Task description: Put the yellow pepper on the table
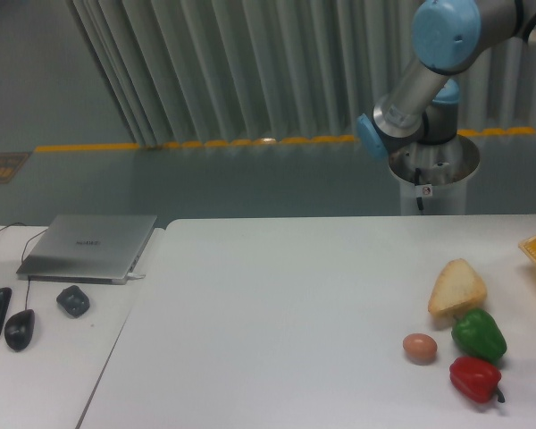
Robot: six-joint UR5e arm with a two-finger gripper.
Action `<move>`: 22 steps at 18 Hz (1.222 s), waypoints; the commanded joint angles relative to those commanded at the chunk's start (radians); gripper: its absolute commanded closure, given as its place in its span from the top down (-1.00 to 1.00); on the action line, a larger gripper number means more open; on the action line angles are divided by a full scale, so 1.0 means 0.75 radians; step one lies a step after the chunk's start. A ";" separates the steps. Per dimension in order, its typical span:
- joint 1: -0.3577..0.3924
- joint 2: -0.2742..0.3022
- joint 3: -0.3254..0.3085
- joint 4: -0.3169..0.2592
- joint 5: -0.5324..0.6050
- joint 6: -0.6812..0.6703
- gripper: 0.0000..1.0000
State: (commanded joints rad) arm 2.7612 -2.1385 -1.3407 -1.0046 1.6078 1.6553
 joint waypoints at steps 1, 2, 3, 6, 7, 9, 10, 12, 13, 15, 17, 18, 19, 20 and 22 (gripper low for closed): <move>0.002 0.012 0.000 -0.023 -0.027 -0.010 0.29; 0.002 0.027 0.000 -0.051 -0.039 -0.010 0.28; 0.002 0.041 0.000 -0.076 -0.041 -0.010 0.29; 0.002 0.084 0.000 -0.151 -0.045 -0.010 0.29; -0.002 0.100 0.002 -0.182 -0.061 -0.010 0.29; -0.002 0.133 0.004 -0.258 -0.129 -0.021 0.29; -0.002 0.149 0.006 -0.294 -0.168 -0.039 0.29; -0.004 0.182 0.012 -0.356 -0.209 -0.098 0.29; -0.016 0.190 0.014 -0.374 -0.223 -0.141 0.29; -0.067 0.198 0.016 -0.379 -0.227 -0.269 0.29; -0.114 0.205 0.012 -0.379 -0.239 -0.370 0.29; -0.129 0.209 0.006 -0.375 -0.258 -0.411 0.29; -0.135 0.209 0.000 -0.373 -0.288 -0.462 0.29; -0.137 0.211 -0.006 -0.370 -0.315 -0.501 0.29; -0.161 0.207 -0.014 -0.366 -0.330 -0.544 0.29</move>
State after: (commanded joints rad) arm 2.6401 -1.9834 -1.3514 -1.2794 1.3606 1.2473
